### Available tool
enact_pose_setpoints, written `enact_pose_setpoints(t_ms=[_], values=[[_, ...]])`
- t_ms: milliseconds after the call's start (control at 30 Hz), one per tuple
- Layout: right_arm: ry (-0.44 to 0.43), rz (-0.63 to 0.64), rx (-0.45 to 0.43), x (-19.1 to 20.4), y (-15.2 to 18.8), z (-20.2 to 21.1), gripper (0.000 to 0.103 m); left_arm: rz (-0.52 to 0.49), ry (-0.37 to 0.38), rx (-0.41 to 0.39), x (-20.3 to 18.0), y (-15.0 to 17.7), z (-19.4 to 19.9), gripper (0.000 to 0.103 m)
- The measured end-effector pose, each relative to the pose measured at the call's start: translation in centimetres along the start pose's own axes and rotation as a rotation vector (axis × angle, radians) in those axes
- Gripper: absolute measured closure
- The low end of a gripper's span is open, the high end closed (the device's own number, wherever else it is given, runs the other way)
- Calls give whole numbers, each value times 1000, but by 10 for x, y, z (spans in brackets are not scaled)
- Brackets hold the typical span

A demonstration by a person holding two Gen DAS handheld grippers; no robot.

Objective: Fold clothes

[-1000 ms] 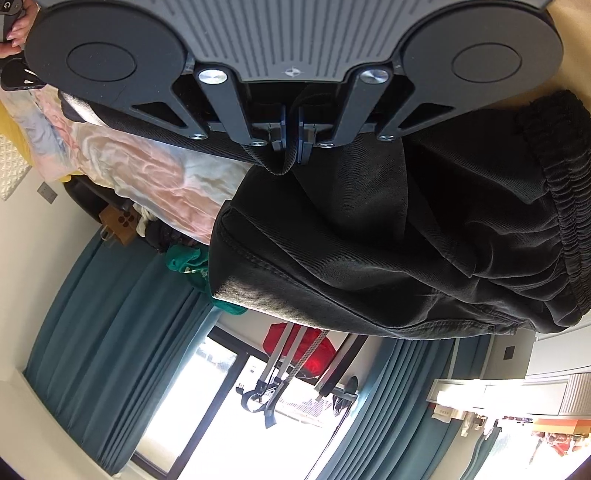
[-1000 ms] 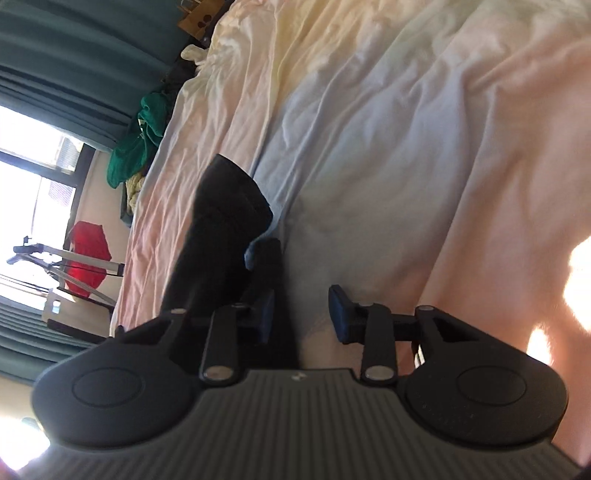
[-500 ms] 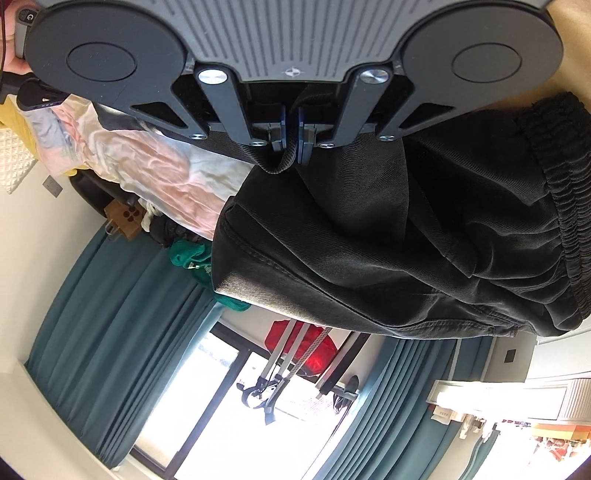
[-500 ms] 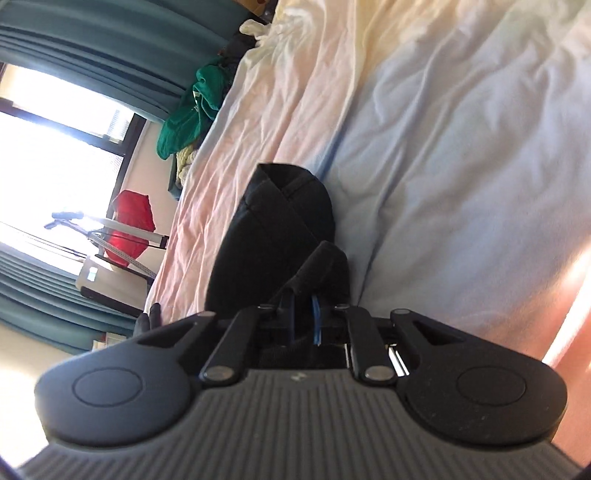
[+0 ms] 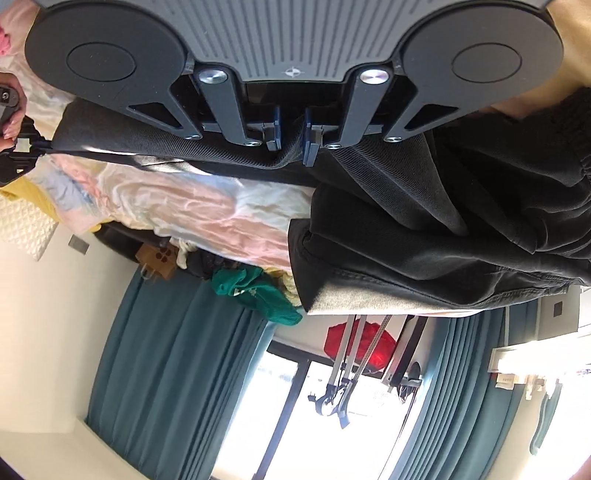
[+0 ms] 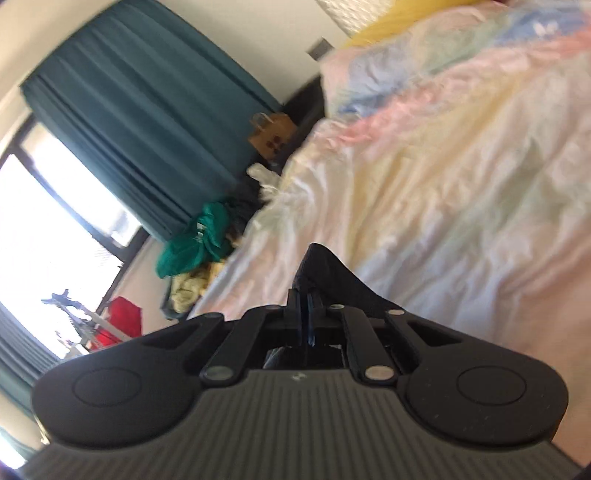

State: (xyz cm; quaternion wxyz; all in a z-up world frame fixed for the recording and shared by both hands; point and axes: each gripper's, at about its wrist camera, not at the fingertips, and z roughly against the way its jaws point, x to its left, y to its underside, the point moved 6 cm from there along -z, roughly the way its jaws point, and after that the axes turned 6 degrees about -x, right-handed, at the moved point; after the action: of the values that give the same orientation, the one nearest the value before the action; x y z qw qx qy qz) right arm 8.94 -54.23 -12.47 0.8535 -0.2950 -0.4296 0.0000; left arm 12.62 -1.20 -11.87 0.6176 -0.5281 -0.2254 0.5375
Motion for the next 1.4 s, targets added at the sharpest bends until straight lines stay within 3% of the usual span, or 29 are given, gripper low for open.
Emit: enact_pose_setpoints(t_ms=[67, 167, 233, 300, 367, 567, 667, 733, 767, 800, 933, 1100, 1133, 1167, 1233, 1300, 1400], values=[[105, -155, 151, -42, 19, -15, 94, 4, -20, 38, 3, 5, -6, 92], [110, -322, 221, -69, 26, -18, 92, 11, -30, 56, 6, 9, -8, 92], [82, -314, 204, -65, 22, -10, 77, 10, -31, 53, 7, 10, -6, 92], [58, -265, 167, -58, 17, 1, 39, 18, -31, 53, 10, 10, -5, 91], [45, -227, 142, -52, 16, 13, 24, 27, -29, 57, 11, 10, -5, 91], [187, -122, 243, -55, 40, 8, 24, 28, -31, 59, 12, 10, -6, 91], [161, -103, 275, -53, 48, 1, 25, 32, -30, 60, 12, 10, -7, 91], [136, -102, 272, -50, 49, -5, 46, 33, -29, 58, 12, 10, -6, 91], [136, -83, 274, -48, 48, -7, 82, 30, -29, 57, 12, 10, -6, 91], [138, -63, 277, -46, 48, -8, 97, 28, -28, 56, 12, 10, -6, 91], [35, 18, 181, -19, 34, 0, 97, 30, -18, 53, 12, 8, -2, 90], [-57, 96, 78, 9, 20, 6, 98, 29, -5, 82, 12, 5, 19, 78], [-62, 98, 74, 11, 19, 4, 98, 57, 0, 82, 13, 3, 27, 70], [-61, 99, 73, 12, 18, 2, 98, 88, 7, 81, 15, 2, 35, 45], [-58, 86, 62, 10, 15, -3, 98, 172, 39, 70, 23, -2, 53, 23], [-52, 64, 56, 7, 10, -10, 97, 263, 44, 44, 36, -5, 67, 23], [-74, 47, 33, 6, 4, -13, 97, 489, -2, 51, 74, -2, 67, 22]])
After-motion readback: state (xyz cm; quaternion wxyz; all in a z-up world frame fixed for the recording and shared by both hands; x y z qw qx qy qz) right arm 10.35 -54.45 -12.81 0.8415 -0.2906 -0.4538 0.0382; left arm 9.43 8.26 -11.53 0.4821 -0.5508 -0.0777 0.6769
